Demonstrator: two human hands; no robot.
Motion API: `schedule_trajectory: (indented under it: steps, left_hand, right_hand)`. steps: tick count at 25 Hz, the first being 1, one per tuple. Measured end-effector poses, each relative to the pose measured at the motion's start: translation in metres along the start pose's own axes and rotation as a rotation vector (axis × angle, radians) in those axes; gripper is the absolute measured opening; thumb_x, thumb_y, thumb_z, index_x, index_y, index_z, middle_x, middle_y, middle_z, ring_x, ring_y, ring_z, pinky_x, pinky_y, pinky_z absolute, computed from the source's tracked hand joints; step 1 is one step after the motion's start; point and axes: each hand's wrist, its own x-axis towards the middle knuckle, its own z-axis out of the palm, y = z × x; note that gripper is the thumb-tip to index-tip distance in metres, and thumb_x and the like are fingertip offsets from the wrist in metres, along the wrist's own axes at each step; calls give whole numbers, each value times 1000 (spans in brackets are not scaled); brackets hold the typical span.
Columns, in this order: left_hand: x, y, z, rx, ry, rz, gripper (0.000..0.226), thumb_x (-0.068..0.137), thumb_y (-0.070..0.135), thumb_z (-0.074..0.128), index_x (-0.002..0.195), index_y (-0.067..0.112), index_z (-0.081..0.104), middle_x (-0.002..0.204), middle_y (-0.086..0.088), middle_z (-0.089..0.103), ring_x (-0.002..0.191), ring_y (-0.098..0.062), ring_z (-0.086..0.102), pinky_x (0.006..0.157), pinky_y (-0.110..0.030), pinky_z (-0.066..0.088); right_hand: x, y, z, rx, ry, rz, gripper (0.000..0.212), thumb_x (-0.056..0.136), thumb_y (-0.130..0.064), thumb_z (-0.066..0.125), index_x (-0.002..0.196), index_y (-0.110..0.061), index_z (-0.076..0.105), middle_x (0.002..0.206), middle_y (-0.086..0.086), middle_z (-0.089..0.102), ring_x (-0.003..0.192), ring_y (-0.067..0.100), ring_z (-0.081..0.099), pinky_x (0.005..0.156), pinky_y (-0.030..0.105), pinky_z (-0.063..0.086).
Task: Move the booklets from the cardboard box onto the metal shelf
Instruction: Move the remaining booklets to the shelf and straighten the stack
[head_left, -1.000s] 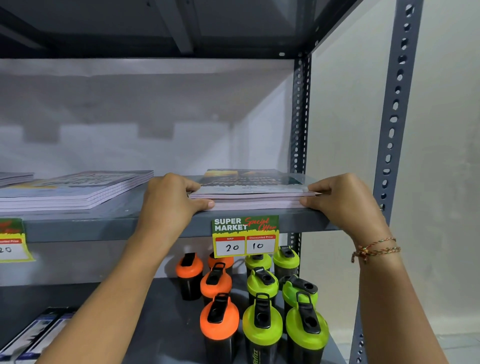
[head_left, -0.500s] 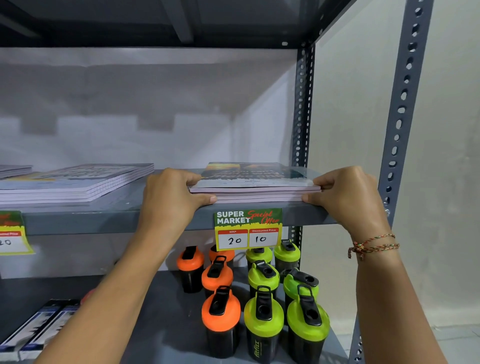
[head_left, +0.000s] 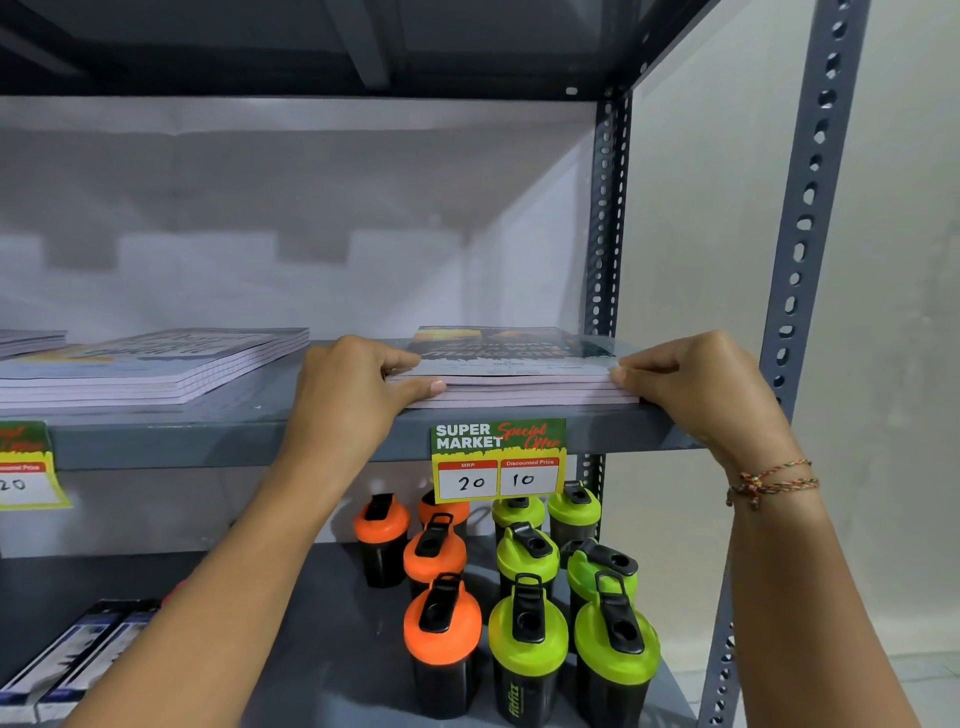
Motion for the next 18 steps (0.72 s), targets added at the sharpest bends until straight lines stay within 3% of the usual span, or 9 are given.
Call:
schedule_trajectory:
  steps: [3,7,14,18]
  left_hand:
    - [2,2,0,6,33,-13,44,70,31,78,106,7,70,112,-11,71,106,-20,61,79,-18,36]
    - [-2,0,-1,-6,98,-43,41,69,28,79,103,7,71,108,-11,72,102,-20,62,78,-18,36]
    - [-9,-3,4,26,154,5,38,72,26,78,103,6,71,99,-16,74,92,-24,67,78,-19,39]
    - [-13,-2,2,47,166,27,34,72,26,77,101,8,72,97,-13,75,90,-19,67,75,-11,35]
  right_hand:
    - [0,0,2,24,21,-6,14,79,-18,73,90,-9,76,94,9,74,89,13,57,78,23,39]
    - [-3,-2,6,0,67,-31,12,77,-19,75,80,-7,77,79,10,72,92,24,61,89,34,44]
    - [-4,1,7,22,84,-41,15,77,-20,75,86,-8,76,92,9,76,91,17,59,78,24,40]
    - [-4,3,7,32,87,-55,18,76,-20,76,89,-8,76,93,10,76,84,12,57,76,23,38]
